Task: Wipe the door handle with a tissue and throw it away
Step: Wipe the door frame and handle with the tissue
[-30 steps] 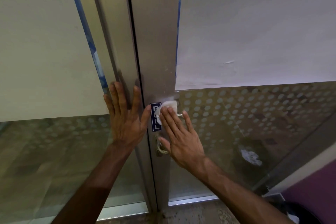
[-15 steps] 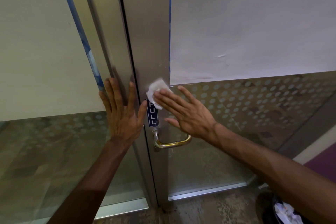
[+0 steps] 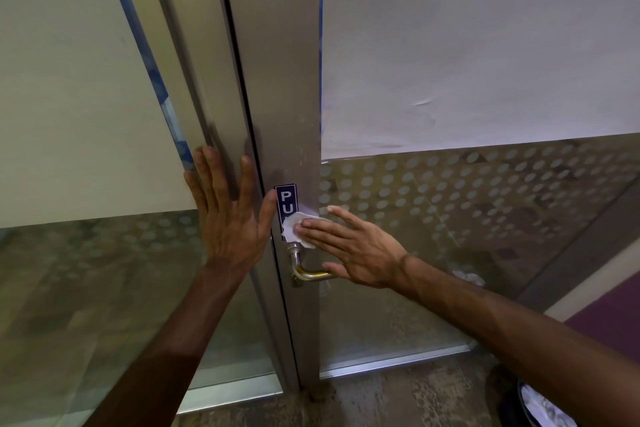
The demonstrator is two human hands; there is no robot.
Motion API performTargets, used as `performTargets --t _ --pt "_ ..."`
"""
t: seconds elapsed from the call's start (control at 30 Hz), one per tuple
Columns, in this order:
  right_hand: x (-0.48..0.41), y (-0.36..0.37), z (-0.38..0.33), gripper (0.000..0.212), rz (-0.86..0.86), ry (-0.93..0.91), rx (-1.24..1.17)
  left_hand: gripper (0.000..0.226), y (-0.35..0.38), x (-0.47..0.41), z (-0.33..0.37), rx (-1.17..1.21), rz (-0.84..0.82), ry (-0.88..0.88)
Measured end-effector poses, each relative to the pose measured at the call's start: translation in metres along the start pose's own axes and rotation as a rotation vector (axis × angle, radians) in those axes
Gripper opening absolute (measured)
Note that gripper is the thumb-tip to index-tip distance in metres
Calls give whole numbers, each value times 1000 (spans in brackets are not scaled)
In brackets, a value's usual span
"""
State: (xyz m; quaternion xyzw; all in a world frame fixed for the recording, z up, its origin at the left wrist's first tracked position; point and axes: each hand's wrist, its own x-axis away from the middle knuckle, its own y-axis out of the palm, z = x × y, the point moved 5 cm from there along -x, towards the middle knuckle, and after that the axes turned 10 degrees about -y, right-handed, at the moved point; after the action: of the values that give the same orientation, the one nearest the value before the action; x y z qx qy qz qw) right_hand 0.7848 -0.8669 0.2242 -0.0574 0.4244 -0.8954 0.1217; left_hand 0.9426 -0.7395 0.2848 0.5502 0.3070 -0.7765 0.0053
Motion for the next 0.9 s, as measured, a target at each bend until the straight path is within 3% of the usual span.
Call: performTargets --t 0.33,0.47,0.7,0.9 --pt "-5 -59 50 70 202 222 90 88 1 1 -2 11 6 5" --pt "-7 -49 38 76 205 255 24 89 1 2 -3 6 7 4" --pt "1 -4 -6 80 57 132 -88 90 0 1 -5 -3 3 -3" --pt "2 -25 19 79 103 209 24 89 -1 1 -4 7 -9 -11"
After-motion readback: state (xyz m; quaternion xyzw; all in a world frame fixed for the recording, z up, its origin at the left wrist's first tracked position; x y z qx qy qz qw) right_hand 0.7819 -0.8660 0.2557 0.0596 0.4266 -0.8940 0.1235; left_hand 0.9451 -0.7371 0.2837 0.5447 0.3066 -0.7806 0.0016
